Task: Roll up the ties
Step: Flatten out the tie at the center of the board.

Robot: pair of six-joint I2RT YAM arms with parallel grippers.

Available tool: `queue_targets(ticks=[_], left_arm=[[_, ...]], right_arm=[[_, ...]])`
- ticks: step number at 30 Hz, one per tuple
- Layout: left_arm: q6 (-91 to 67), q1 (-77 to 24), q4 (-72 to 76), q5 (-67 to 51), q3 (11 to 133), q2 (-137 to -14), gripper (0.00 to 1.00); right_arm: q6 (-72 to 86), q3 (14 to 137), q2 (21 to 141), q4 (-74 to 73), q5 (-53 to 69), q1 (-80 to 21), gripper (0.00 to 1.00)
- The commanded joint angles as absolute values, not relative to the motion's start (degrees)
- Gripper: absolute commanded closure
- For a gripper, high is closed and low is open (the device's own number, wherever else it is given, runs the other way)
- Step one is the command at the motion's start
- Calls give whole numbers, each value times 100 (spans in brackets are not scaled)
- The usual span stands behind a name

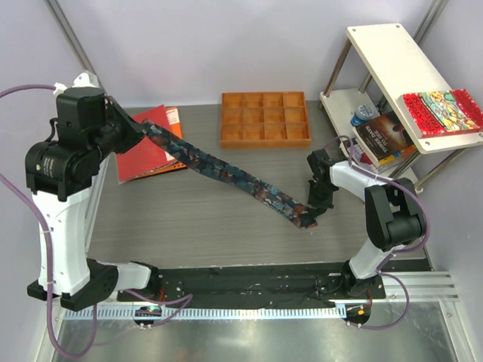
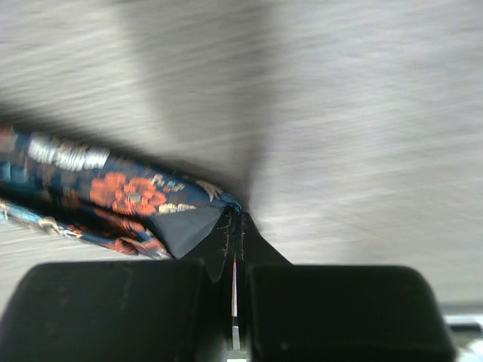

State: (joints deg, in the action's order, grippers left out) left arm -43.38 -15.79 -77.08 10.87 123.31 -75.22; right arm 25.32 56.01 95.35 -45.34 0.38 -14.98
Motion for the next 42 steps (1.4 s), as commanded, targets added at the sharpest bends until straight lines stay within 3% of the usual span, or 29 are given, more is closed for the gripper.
queue_targets(ticks=[1,8,14,19,24,29,30,31,34,35,37,40,42], left_arm=[[-4377,-1591,-8524,1616,12849,-7339,98],[-4245,-1591,-9185,2161,12711,-7260,98],[-4078,-1135,-8035,1619,10075,-6759,99],[-3640,322,-7041,372,8065,-6828,100],[-3305,1395,-6206,-403,6997,-7189,100],[-3243,1757,-5828,-325,6496,-7514,99],[-3252,1888,-5705,-334,6434,-7532,93],[-3269,1942,-5652,-351,6364,-7558,73],[-3252,2004,-5599,-247,6398,-7506,33],[-3252,1995,-5573,-46,6416,-7401,29],[-3269,1890,-5494,455,6477,-6971,21],[-3269,1548,-5371,1133,6487,-6506,24],[-3270,1233,-5081,1125,6373,-6390,29]], right_arm=[[2154,5889,9255,-5273,-1010,-1485,99],[1820,6222,8790,-5774,-1477,-1459,99],[1688,6618,9446,-5880,-1582,-1450,99],[1573,6802,10413,-5494,-1819,-1459,99],[1460,7425,11467,-5326,-2012,-1459,99],[1380,7988,12067,-5282,-2329,-1459,99],[1371,8198,12137,-5291,-2268,-1450,99],[1354,8322,12268,-5343,-2233,-1441,99],[1371,8946,12462,-5677,-1917,-1441,89],[1415,9086,12532,-5782,-1899,-1450,78],[1546,9473,12525,-6072,-2213,-1450,65],[1862,9921,12340,-6459,-2407,-1441,23],[2214,10211,12130,-6722,-2487,-1485,12]])
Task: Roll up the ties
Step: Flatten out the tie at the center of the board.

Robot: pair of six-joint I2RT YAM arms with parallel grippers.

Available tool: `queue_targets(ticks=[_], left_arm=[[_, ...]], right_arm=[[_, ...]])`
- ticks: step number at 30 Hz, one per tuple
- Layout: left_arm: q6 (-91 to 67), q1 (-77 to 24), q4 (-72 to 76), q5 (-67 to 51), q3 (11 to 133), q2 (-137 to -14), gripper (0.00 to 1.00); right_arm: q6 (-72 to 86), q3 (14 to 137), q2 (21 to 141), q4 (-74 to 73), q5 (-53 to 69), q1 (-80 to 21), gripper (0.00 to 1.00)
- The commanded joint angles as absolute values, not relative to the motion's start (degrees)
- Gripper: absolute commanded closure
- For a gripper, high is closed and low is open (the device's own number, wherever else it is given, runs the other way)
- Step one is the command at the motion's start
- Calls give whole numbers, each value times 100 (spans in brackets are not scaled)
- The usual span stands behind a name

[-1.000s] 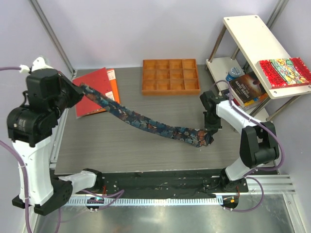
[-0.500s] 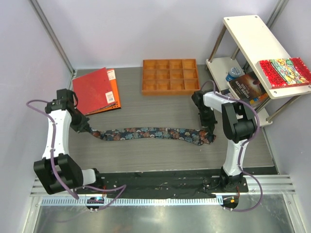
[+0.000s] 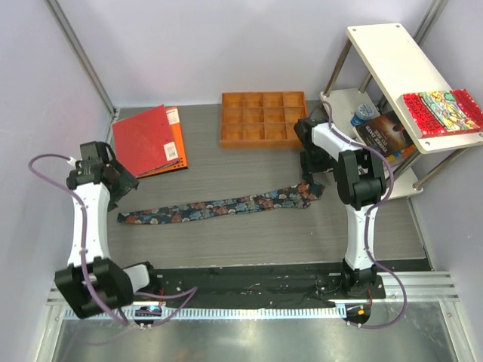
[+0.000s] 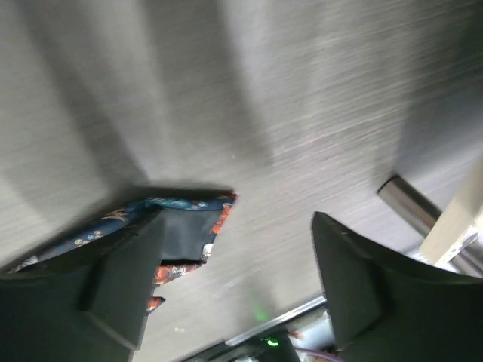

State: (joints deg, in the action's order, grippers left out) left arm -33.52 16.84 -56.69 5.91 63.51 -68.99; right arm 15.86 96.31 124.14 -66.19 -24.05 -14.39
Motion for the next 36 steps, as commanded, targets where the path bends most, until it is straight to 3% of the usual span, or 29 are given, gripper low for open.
queue_targets(ticks=[1,7,9,13,22,36], left_arm=[[-3287,1091,-5010,1125,6363,-6451,34],[-3129,-280,-4957,749,6828,-7794,52],[-3059,-500,-4975,642,6934,-8304,57],[-2927,-720,-4913,501,6917,-8823,60],[-2769,-800,-4843,369,6680,-9562,61],[-2610,-791,-5018,71,6627,-10617,62]], right_arm=[[2267,10213,11964,-6689,-2383,-1625,12],[2889,8827,10681,-5243,-582,-3056,25],[3241,8169,10477,-4444,-73,-3680,41],[4277,7524,10415,-3044,913,-4648,59],[5413,8007,11539,-1680,677,-5853,66],[5704,8341,12199,-1275,-193,-5836,71]])
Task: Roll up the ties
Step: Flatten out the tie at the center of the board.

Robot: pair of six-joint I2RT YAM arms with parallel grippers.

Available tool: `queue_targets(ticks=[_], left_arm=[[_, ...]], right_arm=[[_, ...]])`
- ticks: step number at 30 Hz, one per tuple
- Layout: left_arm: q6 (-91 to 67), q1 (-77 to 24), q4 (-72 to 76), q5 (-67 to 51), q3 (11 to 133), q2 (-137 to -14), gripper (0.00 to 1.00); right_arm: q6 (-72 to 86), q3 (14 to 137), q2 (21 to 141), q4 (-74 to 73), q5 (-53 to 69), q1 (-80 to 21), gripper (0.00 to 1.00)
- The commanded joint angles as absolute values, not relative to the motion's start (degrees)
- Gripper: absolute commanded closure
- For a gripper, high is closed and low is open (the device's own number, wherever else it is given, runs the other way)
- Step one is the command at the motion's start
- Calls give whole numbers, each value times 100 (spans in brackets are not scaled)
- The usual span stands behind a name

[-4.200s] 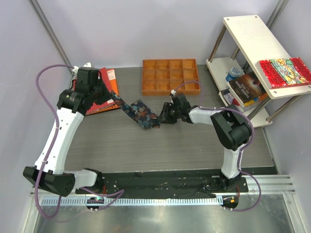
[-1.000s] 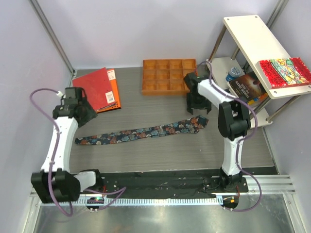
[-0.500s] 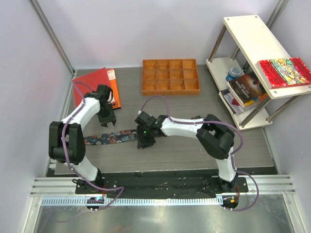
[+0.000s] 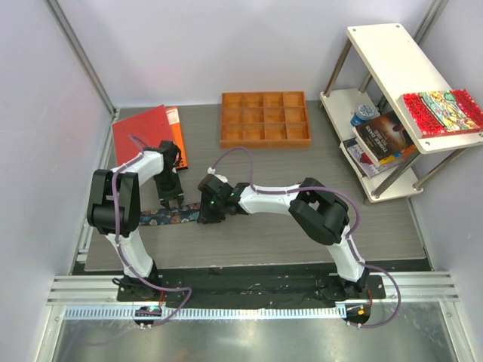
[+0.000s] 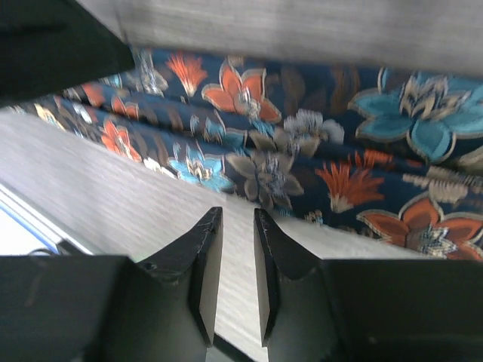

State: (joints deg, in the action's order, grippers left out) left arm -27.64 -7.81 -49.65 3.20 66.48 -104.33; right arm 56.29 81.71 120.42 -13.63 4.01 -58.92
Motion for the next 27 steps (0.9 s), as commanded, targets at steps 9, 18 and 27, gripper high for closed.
queue_targets(ticks=[9,18,27], left_arm=[[-2987,-800,-4755,-1133,5916,-10126,64],[-3313,-800,-4719,-1679,5730,-9598,52],[-3094,-791,-5405,-592,6521,-9176,39]], right_arm=[[5397,8271,11971,-1292,-264,-5318,73],[5142,8016,11514,-1424,246,-5291,71],[4974,7673,10768,-1749,510,-5897,62]])
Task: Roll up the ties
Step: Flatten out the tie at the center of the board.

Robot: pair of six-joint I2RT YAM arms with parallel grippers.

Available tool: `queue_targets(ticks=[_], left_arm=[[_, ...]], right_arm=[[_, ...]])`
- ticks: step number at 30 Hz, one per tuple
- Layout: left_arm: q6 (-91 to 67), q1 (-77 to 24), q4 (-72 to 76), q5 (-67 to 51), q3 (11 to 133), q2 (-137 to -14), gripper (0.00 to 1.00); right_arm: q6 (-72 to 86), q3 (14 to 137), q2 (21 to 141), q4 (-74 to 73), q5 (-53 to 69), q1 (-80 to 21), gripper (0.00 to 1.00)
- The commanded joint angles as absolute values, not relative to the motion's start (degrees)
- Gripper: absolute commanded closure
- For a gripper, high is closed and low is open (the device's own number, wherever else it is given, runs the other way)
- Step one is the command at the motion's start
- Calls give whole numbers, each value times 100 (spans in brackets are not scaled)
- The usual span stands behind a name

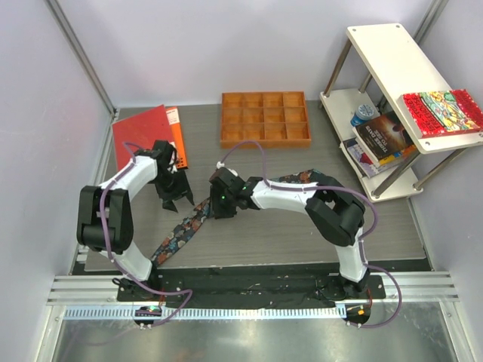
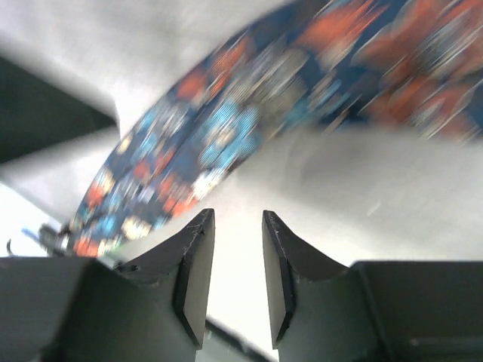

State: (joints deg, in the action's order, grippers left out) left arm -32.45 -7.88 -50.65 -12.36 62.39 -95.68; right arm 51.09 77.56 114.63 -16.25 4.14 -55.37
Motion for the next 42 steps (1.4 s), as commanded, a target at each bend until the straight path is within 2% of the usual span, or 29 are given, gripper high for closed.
queue_targets(ticks=[1,5,8,10,15,26,36,42], left_arm=[[-3059,-774,-5405,-511,6504,-9167,40],[-2962,-651,-5291,-544,6276,-9298,44],[-2971,-633,-5124,-606,6074,-9360,46],[-2944,-642,-5045,-607,5959,-9395,46],[-2944,-642,-4878,-712,5819,-9527,47],[-2945,-773,-4729,-1081,5888,-9957,52],[-2979,-1774,-4790,-1555,7162,-11135,54],[-3120,-2171,-4931,-1811,7664,-11294,54]], right_arm=[[5001,7577,10732,-1749,492,-5984,62],[5159,7331,10644,-1749,317,-6232,62],[5370,6936,10354,-2003,-368,-6057,63],[5475,6646,10179,-2353,-878,-5723,63],[5415,6153,10019,-2312,-1028,-4714,62],[4729,6565,10986,-1890,-844,-3263,67],[4448,6810,10934,-2152,-1186,-1909,69],[4078,6900,10443,-2592,-1143,-1749,68]])
